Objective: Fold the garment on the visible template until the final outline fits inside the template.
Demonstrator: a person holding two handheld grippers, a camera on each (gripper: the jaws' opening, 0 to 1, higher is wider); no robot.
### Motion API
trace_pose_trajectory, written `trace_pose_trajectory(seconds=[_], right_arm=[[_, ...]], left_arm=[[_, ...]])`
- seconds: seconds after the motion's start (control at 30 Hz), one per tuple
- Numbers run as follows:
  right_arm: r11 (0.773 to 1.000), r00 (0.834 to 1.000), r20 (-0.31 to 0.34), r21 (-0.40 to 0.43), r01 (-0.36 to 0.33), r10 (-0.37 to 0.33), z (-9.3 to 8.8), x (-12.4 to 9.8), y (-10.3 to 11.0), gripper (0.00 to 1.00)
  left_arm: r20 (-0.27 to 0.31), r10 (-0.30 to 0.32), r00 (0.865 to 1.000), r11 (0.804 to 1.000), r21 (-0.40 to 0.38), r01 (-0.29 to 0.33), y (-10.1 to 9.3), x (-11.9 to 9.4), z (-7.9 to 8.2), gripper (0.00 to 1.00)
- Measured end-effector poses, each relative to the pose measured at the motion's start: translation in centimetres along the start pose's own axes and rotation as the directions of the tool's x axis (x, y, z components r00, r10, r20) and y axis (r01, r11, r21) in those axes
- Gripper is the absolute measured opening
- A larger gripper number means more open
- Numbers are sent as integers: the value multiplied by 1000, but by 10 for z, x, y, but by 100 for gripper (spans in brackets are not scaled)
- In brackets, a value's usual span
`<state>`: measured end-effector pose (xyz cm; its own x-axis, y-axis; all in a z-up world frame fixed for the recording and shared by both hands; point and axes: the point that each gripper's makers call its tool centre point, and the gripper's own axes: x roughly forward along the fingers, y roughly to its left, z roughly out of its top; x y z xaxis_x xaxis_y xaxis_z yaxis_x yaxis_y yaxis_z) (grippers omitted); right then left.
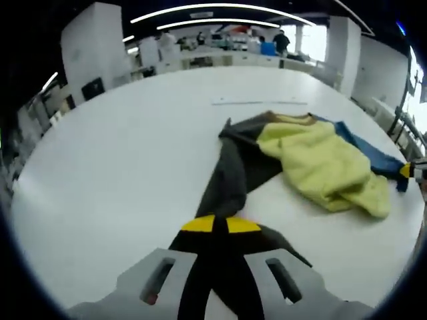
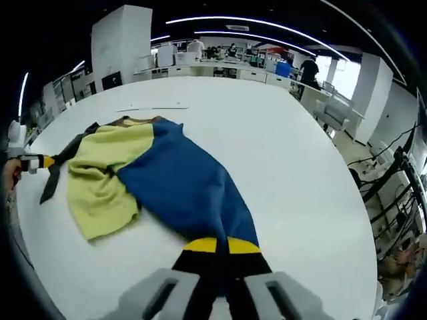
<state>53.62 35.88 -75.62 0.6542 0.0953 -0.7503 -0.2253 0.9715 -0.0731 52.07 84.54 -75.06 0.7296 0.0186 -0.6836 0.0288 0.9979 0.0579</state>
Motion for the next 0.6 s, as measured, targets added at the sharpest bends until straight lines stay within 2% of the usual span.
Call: trace_pose_trajectory(seconds=[0.13, 0.4, 0.53, 0.6], right_arm=[[1000, 1000, -17, 11, 1, -1, 1, 8, -9, 0], [1000, 999, -34, 20, 20, -20, 11, 20, -22, 0], [999, 998, -57, 32, 35, -33, 9, 21, -26, 0], [999, 997, -60, 33, 40, -38, 9, 20, -27, 0]], left_arm=[[-1, 17, 1000, 1000, -6, -17, 18, 7, 0, 1], [-13, 40, 999, 999, -12, -40, 42, 12, 2, 1], [-16, 60, 998, 998, -11, -60, 52, 11, 2, 1], [-12, 64, 998, 998, -15, -65, 50, 10, 5, 0]])
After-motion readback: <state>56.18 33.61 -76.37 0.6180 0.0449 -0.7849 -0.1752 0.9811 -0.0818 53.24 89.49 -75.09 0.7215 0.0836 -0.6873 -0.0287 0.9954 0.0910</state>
